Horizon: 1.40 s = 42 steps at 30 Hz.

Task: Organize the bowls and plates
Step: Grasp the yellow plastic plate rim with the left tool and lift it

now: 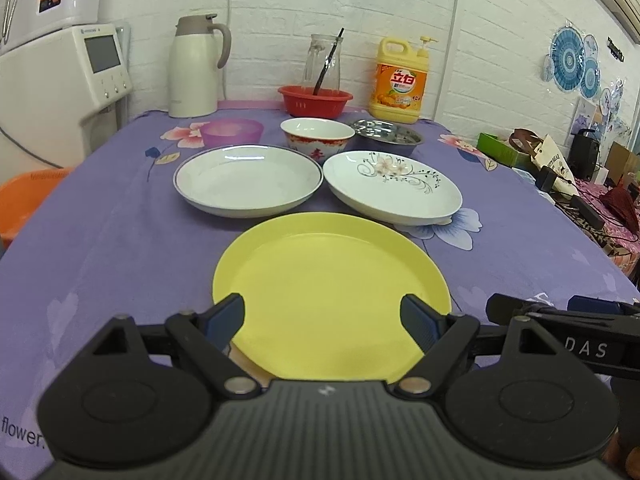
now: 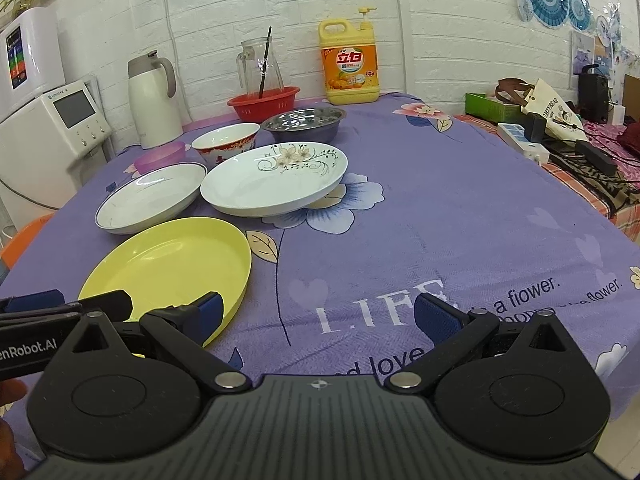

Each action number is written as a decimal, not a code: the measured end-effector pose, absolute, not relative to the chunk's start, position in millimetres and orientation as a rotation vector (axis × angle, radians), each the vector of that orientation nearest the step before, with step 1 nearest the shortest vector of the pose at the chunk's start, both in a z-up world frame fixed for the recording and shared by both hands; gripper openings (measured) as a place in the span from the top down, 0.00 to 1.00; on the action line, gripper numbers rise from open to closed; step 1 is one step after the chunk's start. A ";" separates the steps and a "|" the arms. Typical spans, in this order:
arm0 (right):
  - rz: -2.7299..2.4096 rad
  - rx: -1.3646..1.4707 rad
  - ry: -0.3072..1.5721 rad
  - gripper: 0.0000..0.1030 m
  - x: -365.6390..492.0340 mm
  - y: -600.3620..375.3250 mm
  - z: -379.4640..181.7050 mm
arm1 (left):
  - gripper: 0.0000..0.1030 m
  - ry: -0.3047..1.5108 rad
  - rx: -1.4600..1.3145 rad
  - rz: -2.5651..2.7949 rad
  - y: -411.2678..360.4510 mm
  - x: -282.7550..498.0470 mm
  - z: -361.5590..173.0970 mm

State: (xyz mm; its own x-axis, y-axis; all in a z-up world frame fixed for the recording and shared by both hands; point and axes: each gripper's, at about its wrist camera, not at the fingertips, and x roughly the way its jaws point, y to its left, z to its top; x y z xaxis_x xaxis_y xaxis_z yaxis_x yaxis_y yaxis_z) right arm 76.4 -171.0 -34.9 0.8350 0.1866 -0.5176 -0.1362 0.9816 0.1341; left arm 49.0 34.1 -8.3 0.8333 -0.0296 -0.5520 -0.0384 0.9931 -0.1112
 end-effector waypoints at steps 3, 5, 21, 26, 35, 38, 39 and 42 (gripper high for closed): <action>0.175 0.087 0.572 0.00 84.2 -167.4 -35.0 | 0.20 0.588 -0.119 0.009 38.8 55.8 -7.3; 0.178 0.079 0.575 0.00 88.4 -164.5 -33.8 | 0.19 0.591 -0.113 0.014 41.2 59.0 -6.5; 0.315 -0.027 0.622 0.00 119.4 -123.2 -49.8 | 0.22 0.639 -0.179 -0.039 79.4 85.5 -24.8; 0.342 -0.096 0.638 0.00 124.0 -112.3 -59.2 | 0.22 0.677 -0.171 -0.044 80.1 95.4 -35.0; 0.456 -0.125 0.650 0.00 130.9 -102.7 -56.4 | 0.34 0.657 -0.148 -0.093 82.7 104.5 -39.4; 0.513 -0.150 0.624 0.00 124.5 -88.8 -55.7 | 0.43 0.650 -0.154 -0.084 88.5 101.8 -39.0; 0.505 -0.154 0.622 0.00 122.8 -84.2 -54.9 | 0.43 0.650 -0.156 -0.066 92.2 100.4 -38.7; 0.525 -0.144 0.624 0.00 119.7 -72.0 -52.6 | 0.43 0.643 -0.161 -0.023 108.2 90.3 -33.5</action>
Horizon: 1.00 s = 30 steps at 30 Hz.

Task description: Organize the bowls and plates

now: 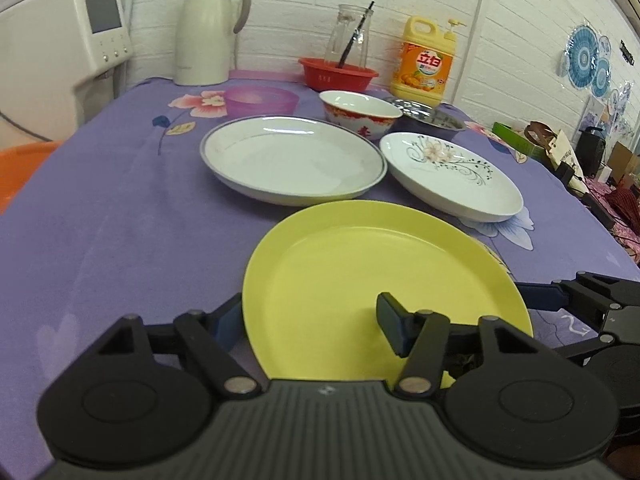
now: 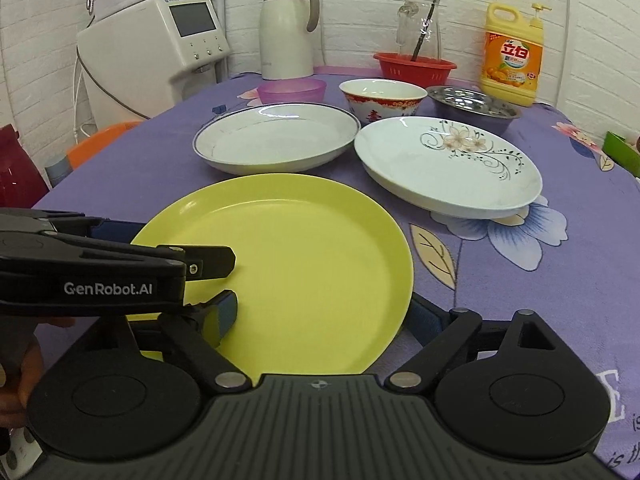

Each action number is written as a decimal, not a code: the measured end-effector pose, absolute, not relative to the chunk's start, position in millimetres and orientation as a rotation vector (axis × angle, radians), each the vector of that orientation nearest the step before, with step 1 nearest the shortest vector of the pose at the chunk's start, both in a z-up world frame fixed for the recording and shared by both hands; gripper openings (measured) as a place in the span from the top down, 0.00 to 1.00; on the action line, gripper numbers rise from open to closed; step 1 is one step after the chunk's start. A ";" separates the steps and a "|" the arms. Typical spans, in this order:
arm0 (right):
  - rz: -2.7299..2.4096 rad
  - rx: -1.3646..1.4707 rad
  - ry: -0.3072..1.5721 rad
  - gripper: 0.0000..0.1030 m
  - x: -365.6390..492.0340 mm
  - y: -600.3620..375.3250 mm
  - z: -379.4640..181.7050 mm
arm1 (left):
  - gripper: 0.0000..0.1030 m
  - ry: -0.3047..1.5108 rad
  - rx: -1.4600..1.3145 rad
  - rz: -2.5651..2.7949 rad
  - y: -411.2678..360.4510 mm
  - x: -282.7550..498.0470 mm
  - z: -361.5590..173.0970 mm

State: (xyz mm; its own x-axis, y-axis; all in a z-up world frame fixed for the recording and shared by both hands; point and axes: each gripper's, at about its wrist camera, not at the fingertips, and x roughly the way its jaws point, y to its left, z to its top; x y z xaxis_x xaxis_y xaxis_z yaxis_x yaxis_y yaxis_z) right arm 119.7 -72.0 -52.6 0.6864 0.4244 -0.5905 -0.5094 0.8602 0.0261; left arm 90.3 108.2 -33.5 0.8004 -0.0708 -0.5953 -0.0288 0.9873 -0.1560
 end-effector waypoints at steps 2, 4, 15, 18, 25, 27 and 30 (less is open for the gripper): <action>0.553 -0.147 0.617 0.00 115.7 -60.3 -49.3 | 0.43 0.642 -0.168 0.011 123.4 79.7 -28.6; 0.595 -0.144 0.618 0.00 112.5 -46.0 -46.8 | 0.43 0.642 -0.160 0.054 136.7 69.9 -25.5; 0.682 -0.225 0.624 0.00 116.2 13.1 -44.4 | 0.42 0.647 -0.175 0.145 169.1 67.3 -33.0; 0.701 -0.201 0.657 0.00 115.0 6.7 -49.5 | 0.35 0.650 -0.184 0.127 167.8 64.4 -38.5; 0.756 -0.037 0.647 0.00 130.8 -21.9 -26.9 | 0.32 0.573 -0.247 0.125 195.4 69.5 -11.3; 0.733 -0.015 0.590 0.00 147.0 -33.6 -6.1 | 0.32 0.548 -0.231 0.151 202.2 78.8 -0.5; 0.708 -0.013 0.520 0.00 183.8 -42.8 17.0 | 0.31 0.530 -0.242 0.160 212.2 95.7 9.8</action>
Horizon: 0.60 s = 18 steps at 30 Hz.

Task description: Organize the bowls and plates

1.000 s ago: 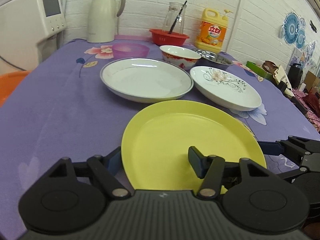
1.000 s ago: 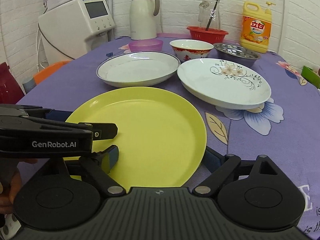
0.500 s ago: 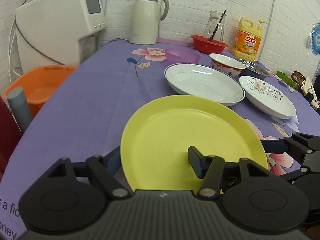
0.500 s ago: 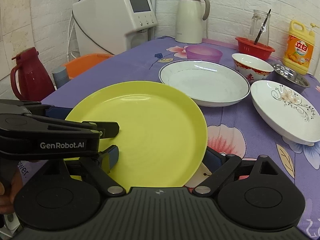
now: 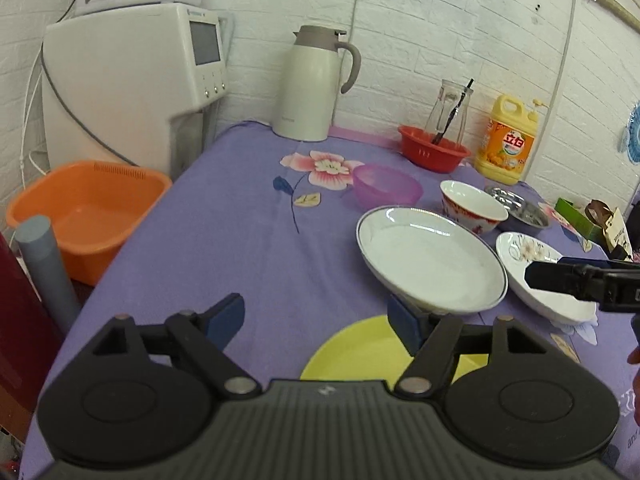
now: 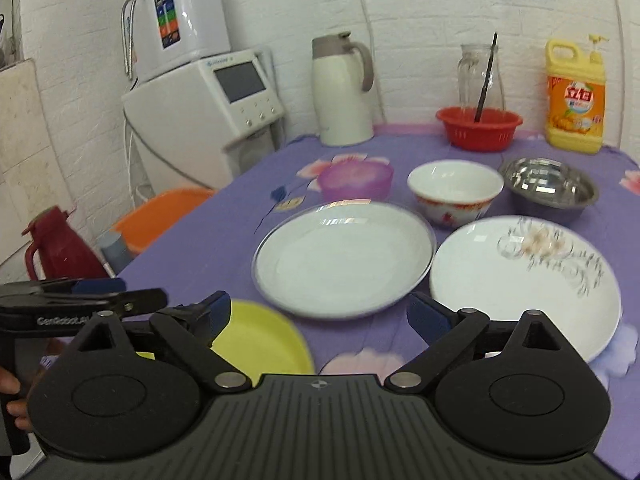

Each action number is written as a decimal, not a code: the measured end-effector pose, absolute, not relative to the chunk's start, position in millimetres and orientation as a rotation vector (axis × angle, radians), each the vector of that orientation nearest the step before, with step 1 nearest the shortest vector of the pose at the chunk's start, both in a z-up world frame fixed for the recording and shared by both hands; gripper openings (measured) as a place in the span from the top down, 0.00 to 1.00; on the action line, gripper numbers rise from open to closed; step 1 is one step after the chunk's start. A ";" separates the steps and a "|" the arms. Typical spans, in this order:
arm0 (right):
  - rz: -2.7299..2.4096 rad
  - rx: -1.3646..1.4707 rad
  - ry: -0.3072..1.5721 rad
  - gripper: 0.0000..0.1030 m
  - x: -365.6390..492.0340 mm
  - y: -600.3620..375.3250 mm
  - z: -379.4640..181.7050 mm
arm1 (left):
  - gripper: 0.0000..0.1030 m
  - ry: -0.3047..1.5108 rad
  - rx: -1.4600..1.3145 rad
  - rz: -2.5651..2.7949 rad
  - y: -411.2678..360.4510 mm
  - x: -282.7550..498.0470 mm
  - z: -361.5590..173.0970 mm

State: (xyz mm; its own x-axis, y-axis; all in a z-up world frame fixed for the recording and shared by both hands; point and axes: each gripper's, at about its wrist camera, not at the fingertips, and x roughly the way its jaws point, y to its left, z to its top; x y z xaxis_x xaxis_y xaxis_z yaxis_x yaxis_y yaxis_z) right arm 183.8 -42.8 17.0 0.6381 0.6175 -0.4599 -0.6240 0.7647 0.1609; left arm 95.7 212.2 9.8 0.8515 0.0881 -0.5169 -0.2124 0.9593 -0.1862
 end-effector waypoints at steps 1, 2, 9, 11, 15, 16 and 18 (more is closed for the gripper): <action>0.699 -0.017 0.518 0.00 198.7 -43.1 19.8 | 0.31 0.531 -0.249 0.163 215.6 102.7 11.1; 0.695 -0.022 0.523 0.00 212.2 -41.8 21.2 | 0.30 0.533 -0.252 0.168 217.9 108.3 11.5; 0.727 -0.067 0.615 0.00 291.6 -16.5 6.2 | 0.30 0.595 -0.239 0.177 227.1 144.8 -2.2; 0.734 -0.093 0.642 0.00 306.2 -6.4 2.8 | 0.30 0.607 -0.237 0.176 230.7 151.9 -6.0; 0.718 -0.152 0.710 0.00 321.8 9.3 -6.5 | 0.30 0.620 -0.239 0.164 236.0 162.2 -9.8; 0.714 -0.152 0.737 0.00 324.3 11.7 -9.8 | 0.30 0.621 -0.239 0.160 237.1 163.6 -10.1; 0.706 -0.146 0.765 0.00 323.9 16.6 -14.6 | 0.30 0.623 -0.234 0.156 238.2 166.1 -10.2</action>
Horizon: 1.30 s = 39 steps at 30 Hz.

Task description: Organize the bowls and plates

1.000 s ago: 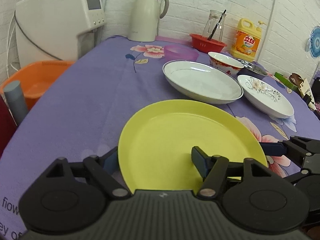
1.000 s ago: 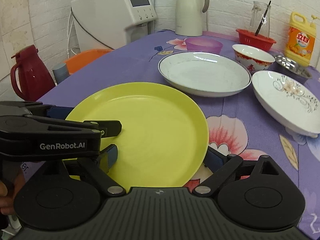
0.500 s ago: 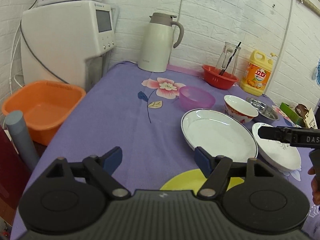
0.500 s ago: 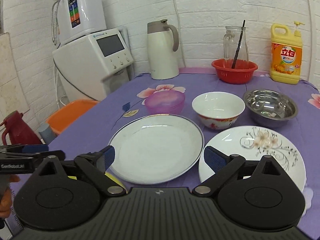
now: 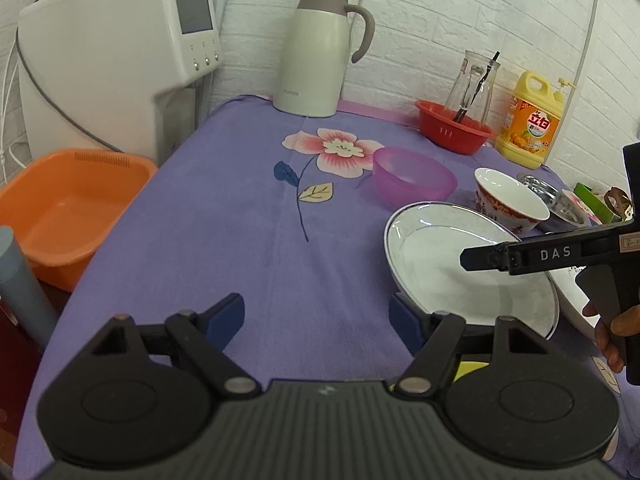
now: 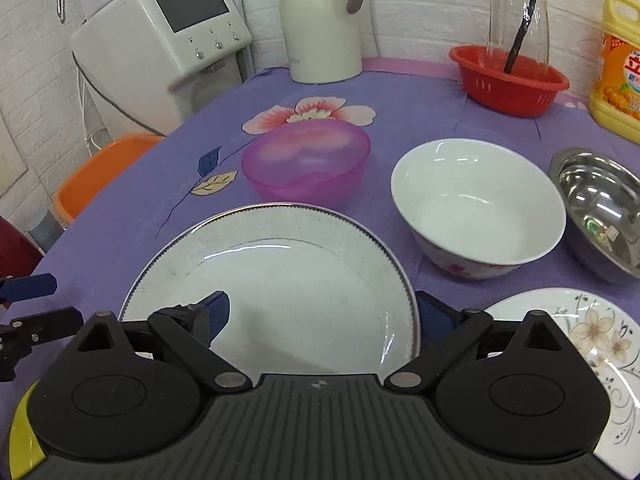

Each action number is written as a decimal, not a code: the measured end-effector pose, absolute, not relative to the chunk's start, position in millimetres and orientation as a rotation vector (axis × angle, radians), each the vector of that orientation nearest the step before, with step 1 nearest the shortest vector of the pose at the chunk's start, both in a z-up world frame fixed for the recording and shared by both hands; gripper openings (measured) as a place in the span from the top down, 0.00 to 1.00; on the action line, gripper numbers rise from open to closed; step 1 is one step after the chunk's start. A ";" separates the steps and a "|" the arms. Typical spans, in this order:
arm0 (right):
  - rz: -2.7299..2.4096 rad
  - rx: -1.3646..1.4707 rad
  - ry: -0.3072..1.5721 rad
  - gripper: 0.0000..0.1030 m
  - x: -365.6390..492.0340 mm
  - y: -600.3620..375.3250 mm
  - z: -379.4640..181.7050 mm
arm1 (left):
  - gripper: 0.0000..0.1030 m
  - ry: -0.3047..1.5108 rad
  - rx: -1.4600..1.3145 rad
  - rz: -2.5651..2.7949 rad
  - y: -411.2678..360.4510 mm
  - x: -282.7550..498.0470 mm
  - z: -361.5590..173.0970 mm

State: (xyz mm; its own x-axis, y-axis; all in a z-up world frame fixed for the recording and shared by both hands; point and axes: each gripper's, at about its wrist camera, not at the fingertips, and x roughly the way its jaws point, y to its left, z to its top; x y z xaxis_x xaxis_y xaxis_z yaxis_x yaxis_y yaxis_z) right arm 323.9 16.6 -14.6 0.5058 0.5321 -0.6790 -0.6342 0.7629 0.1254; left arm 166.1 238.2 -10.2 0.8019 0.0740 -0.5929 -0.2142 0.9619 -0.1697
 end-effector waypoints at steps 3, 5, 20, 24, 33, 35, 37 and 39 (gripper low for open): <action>0.678 -0.153 0.755 0.00 320.5 28.5 -14.5 | 0.30 0.626 -0.229 0.161 239.6 167.7 -10.1; 0.721 -0.135 0.759 0.00 320.0 37.8 -14.0 | 0.30 0.628 -0.225 0.165 239.4 167.5 -9.9; 0.723 -0.120 0.685 0.00 269.5 29.6 -17.0 | 0.30 0.735 -0.261 0.086 231.2 237.7 -24.2; 0.713 -0.130 0.697 0.00 278.1 33.5 -26.7 | 0.29 0.737 -0.205 0.094 227.0 242.2 -26.2; 0.702 -0.205 0.659 0.00 276.5 39.9 -36.9 | 0.29 0.729 -0.132 0.054 217.7 247.2 -29.5; 0.703 -0.206 0.650 0.00 275.4 39.0 -37.7 | 0.29 0.725 -0.126 0.054 215.7 247.4 -29.8; 0.703 -0.204 0.637 0.00 273.8 38.8 -38.7 | 0.29 0.726 -0.124 0.052 213.8 248.5 -29.8; 0.709 -0.203 0.618 0.00 271.9 38.1 -40.3 | 0.29 0.727 -0.123 0.051 212.8 249.7 -29.9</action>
State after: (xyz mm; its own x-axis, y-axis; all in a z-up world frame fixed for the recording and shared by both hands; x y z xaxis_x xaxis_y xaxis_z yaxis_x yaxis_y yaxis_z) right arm 271.9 38.1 -40.3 0.5908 0.5465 -0.5935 -0.6624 0.7486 0.0299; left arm 249.7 212.8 -29.9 0.7465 0.0040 -0.6654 -0.0893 0.9915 -0.0942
